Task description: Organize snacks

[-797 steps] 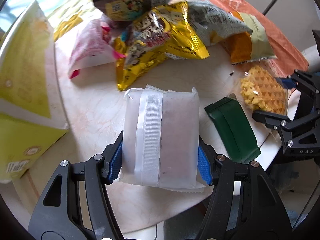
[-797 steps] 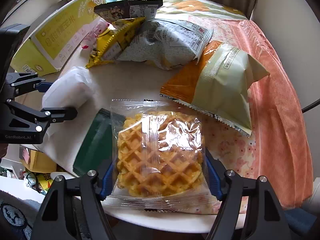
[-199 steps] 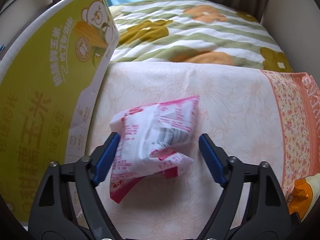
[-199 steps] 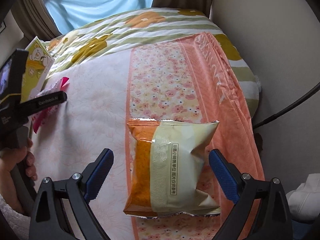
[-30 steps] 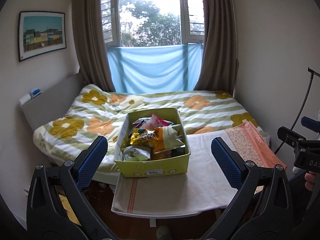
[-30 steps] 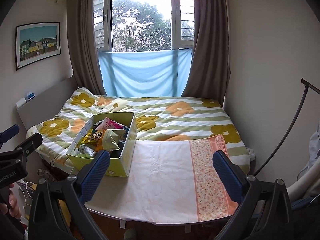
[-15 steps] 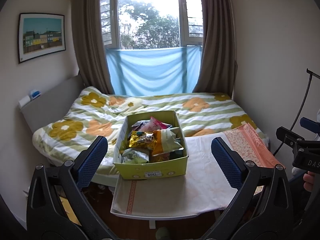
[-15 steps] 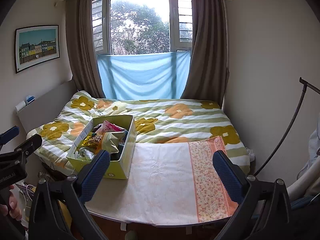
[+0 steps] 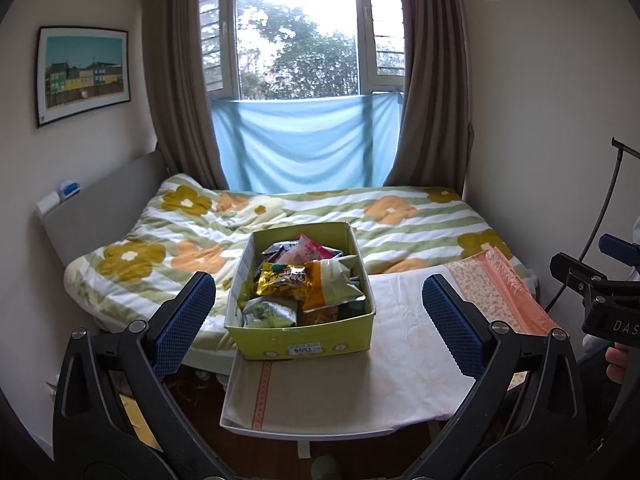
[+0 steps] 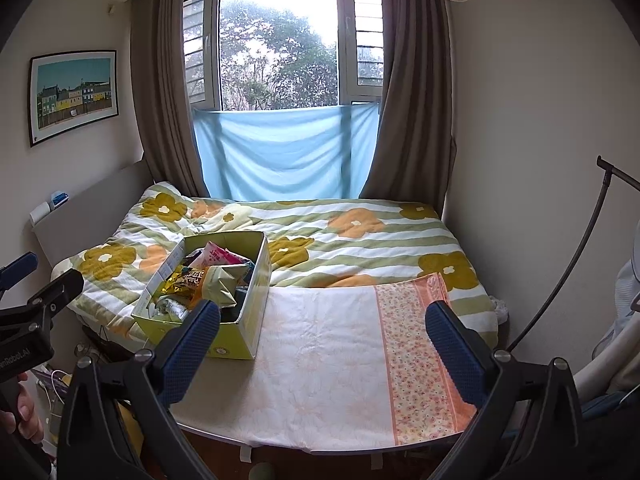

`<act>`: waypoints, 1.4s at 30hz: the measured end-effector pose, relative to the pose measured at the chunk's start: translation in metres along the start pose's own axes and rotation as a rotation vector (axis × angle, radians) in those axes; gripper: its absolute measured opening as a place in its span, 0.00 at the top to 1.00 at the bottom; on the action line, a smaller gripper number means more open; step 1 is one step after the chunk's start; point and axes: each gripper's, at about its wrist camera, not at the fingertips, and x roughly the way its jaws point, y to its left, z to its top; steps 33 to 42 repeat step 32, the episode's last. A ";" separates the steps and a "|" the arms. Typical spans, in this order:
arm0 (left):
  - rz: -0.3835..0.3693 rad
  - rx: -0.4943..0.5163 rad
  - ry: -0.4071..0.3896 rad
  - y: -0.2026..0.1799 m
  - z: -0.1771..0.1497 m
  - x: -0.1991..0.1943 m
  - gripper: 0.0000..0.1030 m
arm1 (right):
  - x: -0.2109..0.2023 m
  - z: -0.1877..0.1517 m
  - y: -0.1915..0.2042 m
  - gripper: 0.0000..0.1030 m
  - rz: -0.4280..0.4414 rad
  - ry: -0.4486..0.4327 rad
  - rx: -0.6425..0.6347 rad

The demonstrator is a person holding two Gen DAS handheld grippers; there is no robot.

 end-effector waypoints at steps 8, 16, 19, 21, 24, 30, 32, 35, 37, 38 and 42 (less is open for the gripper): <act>-0.002 -0.004 0.004 -0.001 0.000 0.001 0.00 | 0.001 -0.001 -0.002 0.01 -0.002 0.002 0.001; 0.001 -0.004 0.008 -0.003 0.001 0.004 0.00 | 0.002 -0.001 -0.002 0.01 -0.003 0.004 -0.001; 0.000 -0.006 0.004 -0.002 0.000 0.004 0.00 | 0.003 -0.001 -0.002 0.01 -0.005 0.004 -0.001; -0.006 -0.015 0.002 -0.001 -0.001 0.005 0.00 | 0.003 -0.001 -0.003 0.01 -0.003 0.007 -0.001; 0.020 -0.025 -0.007 0.001 -0.001 0.006 0.00 | 0.005 -0.002 -0.005 0.01 -0.003 0.010 -0.001; 0.017 -0.037 0.012 0.007 -0.002 0.015 0.00 | 0.012 -0.001 -0.004 0.01 0.006 0.025 -0.005; 0.026 -0.037 0.030 0.009 -0.002 0.021 0.00 | 0.017 -0.001 -0.002 0.01 0.015 0.041 -0.008; 0.026 -0.037 0.030 0.009 -0.002 0.021 0.00 | 0.017 -0.001 -0.002 0.01 0.015 0.041 -0.008; 0.026 -0.037 0.030 0.009 -0.002 0.021 0.00 | 0.017 -0.001 -0.002 0.01 0.015 0.041 -0.008; 0.026 -0.037 0.030 0.009 -0.002 0.021 0.00 | 0.017 -0.001 -0.002 0.01 0.015 0.041 -0.008; 0.026 -0.037 0.030 0.009 -0.002 0.021 0.00 | 0.017 -0.001 -0.002 0.01 0.015 0.041 -0.008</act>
